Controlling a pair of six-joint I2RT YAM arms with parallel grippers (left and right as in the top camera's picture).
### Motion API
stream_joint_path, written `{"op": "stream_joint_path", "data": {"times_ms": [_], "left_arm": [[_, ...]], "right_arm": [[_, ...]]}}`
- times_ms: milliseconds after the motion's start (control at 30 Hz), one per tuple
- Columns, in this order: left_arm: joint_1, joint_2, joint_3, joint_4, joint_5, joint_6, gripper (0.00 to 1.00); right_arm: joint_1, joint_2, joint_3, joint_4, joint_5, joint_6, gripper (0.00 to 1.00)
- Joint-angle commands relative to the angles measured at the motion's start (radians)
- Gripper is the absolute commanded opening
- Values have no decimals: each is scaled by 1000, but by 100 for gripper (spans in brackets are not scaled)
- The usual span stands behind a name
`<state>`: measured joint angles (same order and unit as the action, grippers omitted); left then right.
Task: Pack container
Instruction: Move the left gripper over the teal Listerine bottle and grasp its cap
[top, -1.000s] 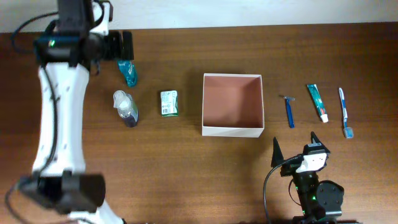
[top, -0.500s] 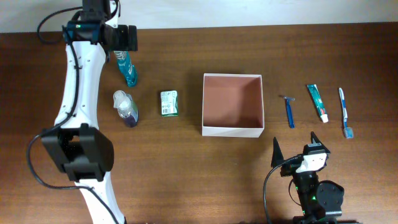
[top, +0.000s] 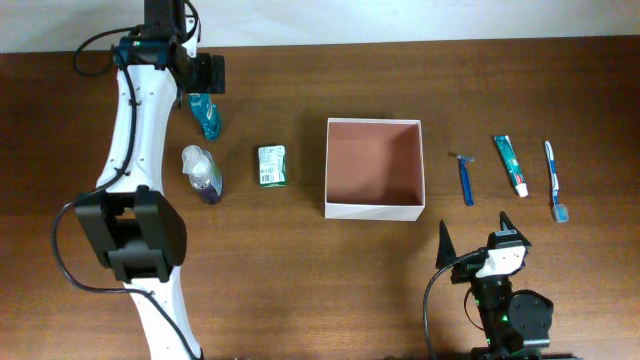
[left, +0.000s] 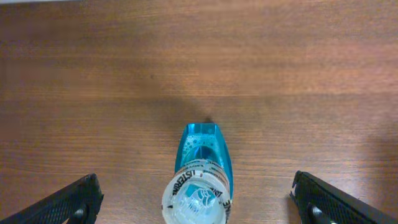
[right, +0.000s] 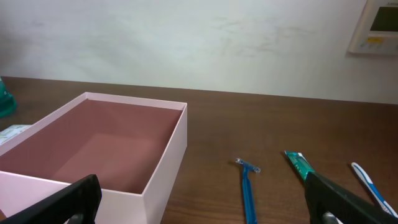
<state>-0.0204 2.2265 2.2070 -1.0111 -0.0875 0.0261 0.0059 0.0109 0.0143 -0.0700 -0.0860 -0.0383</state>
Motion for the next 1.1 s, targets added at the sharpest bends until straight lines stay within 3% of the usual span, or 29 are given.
{"op": "stream_joint_path", "data": {"times_ms": [0,1000,1067], "left_arm": [[4,57,18,-23,-14,16,99],[4,113,19,34,-14,15,99],[4,113,19,26,-14,15,93]], "right_arm": [[-7,-7,-9,0,9,-6,98],[-7,-7,-9,0,9,-6,99],[-7,-7,-9,0,9,-6,99]]}}
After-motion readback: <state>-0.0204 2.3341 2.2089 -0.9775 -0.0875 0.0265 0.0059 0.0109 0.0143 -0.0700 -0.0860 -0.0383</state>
